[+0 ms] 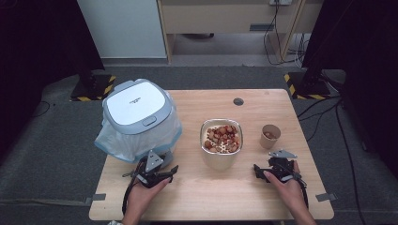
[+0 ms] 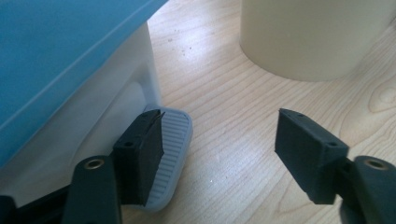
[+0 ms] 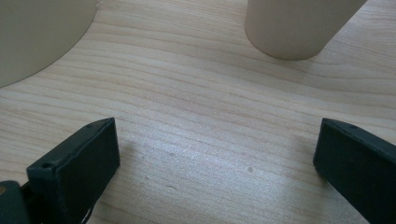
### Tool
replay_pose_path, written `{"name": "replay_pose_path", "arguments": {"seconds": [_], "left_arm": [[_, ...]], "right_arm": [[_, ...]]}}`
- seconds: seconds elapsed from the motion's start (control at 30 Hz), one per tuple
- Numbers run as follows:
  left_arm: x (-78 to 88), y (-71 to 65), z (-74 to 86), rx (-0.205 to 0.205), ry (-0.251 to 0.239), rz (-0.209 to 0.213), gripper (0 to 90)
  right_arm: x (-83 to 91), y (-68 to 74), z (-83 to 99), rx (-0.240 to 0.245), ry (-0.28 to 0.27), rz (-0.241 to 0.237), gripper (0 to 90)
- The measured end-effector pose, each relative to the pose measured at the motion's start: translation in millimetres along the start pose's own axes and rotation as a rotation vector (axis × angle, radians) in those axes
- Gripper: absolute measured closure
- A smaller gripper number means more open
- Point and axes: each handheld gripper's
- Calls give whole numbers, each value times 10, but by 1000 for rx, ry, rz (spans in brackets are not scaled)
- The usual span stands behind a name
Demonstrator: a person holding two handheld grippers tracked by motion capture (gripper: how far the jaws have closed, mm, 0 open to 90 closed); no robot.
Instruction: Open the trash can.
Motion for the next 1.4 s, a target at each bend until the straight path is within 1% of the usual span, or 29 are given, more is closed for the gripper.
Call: {"name": "replay_pose_path", "arguments": {"seconds": [0.1,0.2,0.23,0.27,0.3,0.37,0.43,0.47,0.6,0.63,0.67,0.7,0.77,0.8,0.87,0.93,1.03,1.17,1.23,1.3,1.4], "left_arm": [[13,11,3,13,5,-1,365],[30,10,-4,7,9,-4,451],[34,8,-7,-1,14,-6,481],[34,8,-7,-1,14,-6,523],[30,7,-13,-19,23,-10,571],[14,4,-25,-34,28,-21,644],[-5,11,-33,-37,31,-26,712],[-11,24,-40,-50,39,-30,742],[-53,73,-48,-70,42,-65,830],[-53,73,-48,-70,42,-65,842],[-56,88,-54,-80,43,-77,859],[-64,99,-53,-79,41,-87,872],[-83,101,-35,-87,65,-91,881],[-83,101,-35,-87,65,-91,881],[-108,89,-8,-106,94,-107,888],[-116,87,0,-113,101,-113,890],[-111,91,2,-120,102,-130,893],[-109,107,30,-98,98,-121,894],[-109,101,47,-103,97,-125,894],[-109,96,64,-99,89,-129,895],[-117,81,71,-109,93,-137,895]], "right_arm": [[-2,-17,-1,6,-2,-7,9],[12,-26,5,11,-1,-11,14],[15,-29,7,14,-1,-12,15],[15,-29,7,14,-1,-12,15],[15,-30,8,14,0,-13,14],[15,-32,8,17,-1,-14,14],[16,-34,8,18,-1,-16,15],[17,-35,9,18,-1,-17,16],[20,-37,11,19,-3,-19,18],[20,-37,11,19,-3,-19,18],[20,-37,11,19,-3,-19,18],[21,-37,11,19,-3,-19,18],[21,-37,12,20,-2,-19,18],[21,-37,12,20,-2,-19,18],[22,-36,12,20,-3,-21,18],[23,-35,13,19,-2,-22,18],[27,-30,17,22,-3,-23,18],[27,-30,17,22,-3,-23,17],[28,-30,17,21,-3,-24,17],[28,-30,17,21,-3,-24,17],[28,-29,18,21,-3,-24,17]]}}
Point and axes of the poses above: each handheld gripper's, and its own axes: x roughly backward along the jaws, z roughly out of its underside, y roughly to its left, and after that the axes turned 10 degrees about -y, right-handed
